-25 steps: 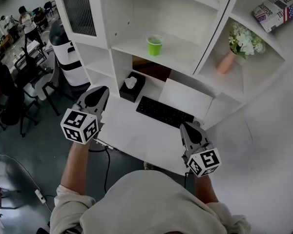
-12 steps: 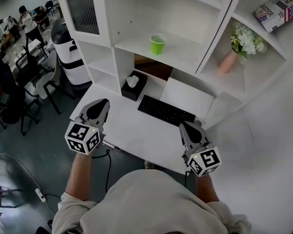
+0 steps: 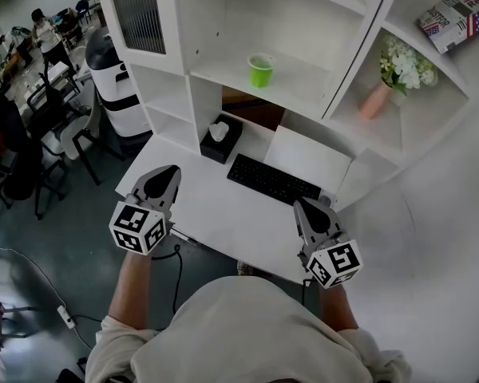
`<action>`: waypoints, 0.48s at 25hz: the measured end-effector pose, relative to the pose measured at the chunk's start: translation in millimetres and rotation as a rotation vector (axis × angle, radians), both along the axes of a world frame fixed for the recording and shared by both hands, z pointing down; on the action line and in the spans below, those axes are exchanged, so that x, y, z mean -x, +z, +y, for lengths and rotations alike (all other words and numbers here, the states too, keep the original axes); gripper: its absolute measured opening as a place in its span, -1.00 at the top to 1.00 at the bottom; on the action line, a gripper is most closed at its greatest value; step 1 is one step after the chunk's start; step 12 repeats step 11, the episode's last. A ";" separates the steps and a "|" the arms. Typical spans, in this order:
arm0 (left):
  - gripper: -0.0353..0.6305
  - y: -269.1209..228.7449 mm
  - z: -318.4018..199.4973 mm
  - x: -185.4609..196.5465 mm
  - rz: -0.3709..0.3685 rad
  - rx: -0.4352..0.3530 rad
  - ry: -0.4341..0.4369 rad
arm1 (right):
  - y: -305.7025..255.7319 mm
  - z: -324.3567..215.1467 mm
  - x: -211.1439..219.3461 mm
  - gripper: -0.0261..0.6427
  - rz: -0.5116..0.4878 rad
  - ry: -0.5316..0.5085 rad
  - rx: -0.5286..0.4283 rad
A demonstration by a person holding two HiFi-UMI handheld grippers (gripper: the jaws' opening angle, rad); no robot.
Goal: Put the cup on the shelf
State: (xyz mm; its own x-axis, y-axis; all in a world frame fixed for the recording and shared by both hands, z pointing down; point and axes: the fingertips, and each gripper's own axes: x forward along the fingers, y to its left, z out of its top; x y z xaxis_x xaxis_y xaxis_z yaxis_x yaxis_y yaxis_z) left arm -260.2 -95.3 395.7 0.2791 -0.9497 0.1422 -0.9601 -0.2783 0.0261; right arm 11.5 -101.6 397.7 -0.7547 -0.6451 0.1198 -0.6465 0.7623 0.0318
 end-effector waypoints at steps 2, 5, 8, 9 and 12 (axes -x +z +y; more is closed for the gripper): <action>0.85 0.1 0.0 1.0 0.000 0.000 -0.003 | 0.1 0.1 0.2 0.91 -0.001 0.000 -0.001; 0.86 0.8 -1.1 1.2 -0.001 0.002 -0.005 | -0.3 -0.8 -0.3 0.91 -0.002 0.000 -0.002; 0.86 0.6 -2.6 -0.2 -0.004 0.002 -0.002 | -0.7 -1.5 -1.0 0.91 -0.001 0.000 -0.005; 0.86 0.3 -3.0 -0.4 -0.005 0.002 -0.001 | -1.1 -1.5 -1.0 0.91 -0.002 0.000 -0.006; 0.86 -0.6 -4.1 -0.5 -0.006 0.000 0.001 | -2.0 -1.6 -0.9 0.91 -0.003 0.001 -0.008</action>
